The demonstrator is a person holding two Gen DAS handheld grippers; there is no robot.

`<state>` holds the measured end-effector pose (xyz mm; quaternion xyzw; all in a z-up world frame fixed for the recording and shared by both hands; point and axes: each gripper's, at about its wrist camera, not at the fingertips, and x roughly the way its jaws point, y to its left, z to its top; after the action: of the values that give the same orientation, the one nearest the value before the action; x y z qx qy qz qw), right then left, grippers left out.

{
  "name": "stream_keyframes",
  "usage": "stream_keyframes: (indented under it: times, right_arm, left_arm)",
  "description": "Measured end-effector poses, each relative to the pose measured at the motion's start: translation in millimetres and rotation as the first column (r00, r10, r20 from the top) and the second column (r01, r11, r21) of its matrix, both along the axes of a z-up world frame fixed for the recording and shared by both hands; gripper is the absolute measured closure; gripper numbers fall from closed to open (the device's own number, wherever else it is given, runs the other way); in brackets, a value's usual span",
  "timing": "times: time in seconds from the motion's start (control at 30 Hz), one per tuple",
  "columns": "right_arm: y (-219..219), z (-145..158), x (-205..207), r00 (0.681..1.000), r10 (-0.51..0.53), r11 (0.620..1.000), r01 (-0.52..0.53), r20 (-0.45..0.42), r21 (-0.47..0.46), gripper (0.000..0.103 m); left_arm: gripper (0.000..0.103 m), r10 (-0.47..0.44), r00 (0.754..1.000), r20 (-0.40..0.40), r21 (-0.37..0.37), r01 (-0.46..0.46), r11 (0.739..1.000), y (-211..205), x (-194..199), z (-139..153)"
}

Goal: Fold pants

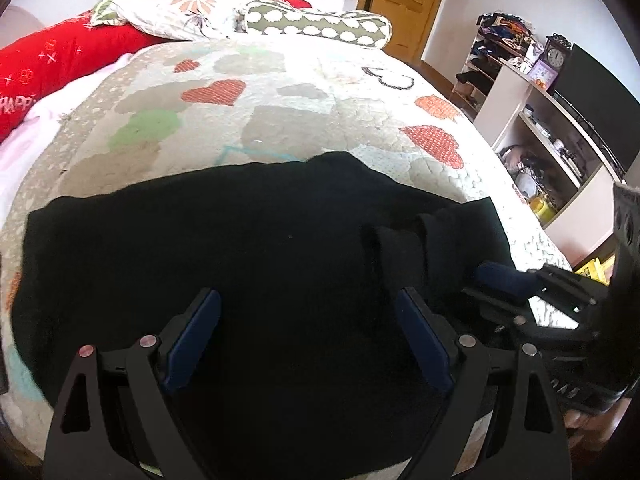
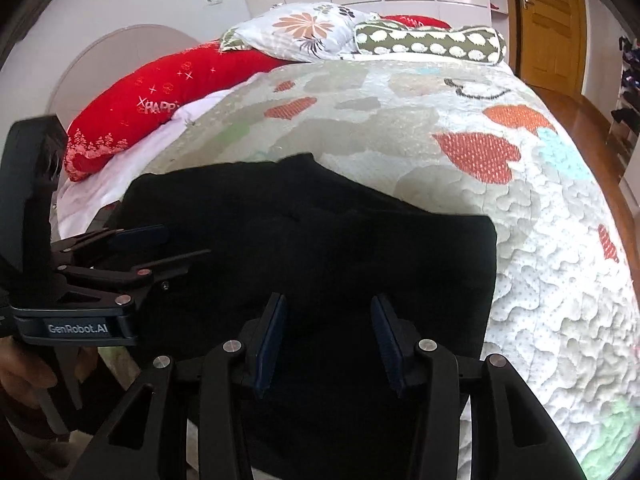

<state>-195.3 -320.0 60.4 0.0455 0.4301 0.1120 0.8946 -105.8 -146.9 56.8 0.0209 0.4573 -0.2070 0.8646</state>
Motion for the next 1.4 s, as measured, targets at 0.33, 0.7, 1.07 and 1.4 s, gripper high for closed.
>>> stream_keyframes:
  times: [0.33, 0.7, 1.07, 1.4]
  right_arm:
    - [14, -16, 10, 0.999, 0.032, 0.999, -0.031, -0.041, 0.030, 0.050]
    - [66, 28, 43, 0.987, 0.161, 0.985, -0.162, 0.023, 0.067, 0.038]
    - [179, 22, 111, 0.928, 0.372, 0.928, -0.371, -0.018, 0.043, 0.027]
    - [220, 16, 135, 0.909, 0.416, 0.909, -0.415, -0.018, 0.031, 0.025]
  left_arm:
    - [0.013, 0.097, 0.995, 0.018, 0.027, -0.098, 0.995, 42, -3, -7]
    - [0.013, 0.124, 0.991, -0.043, -0.108, -0.128, 0.986, 80, -11, -5]
    - [0.012, 0.340, 0.939, -0.054, -0.159, -0.344, 0.925, 172, -34, 0]
    - [0.012, 0.384, 0.917, -0.106, -0.182, -0.398, 0.899, 188, -30, -15]
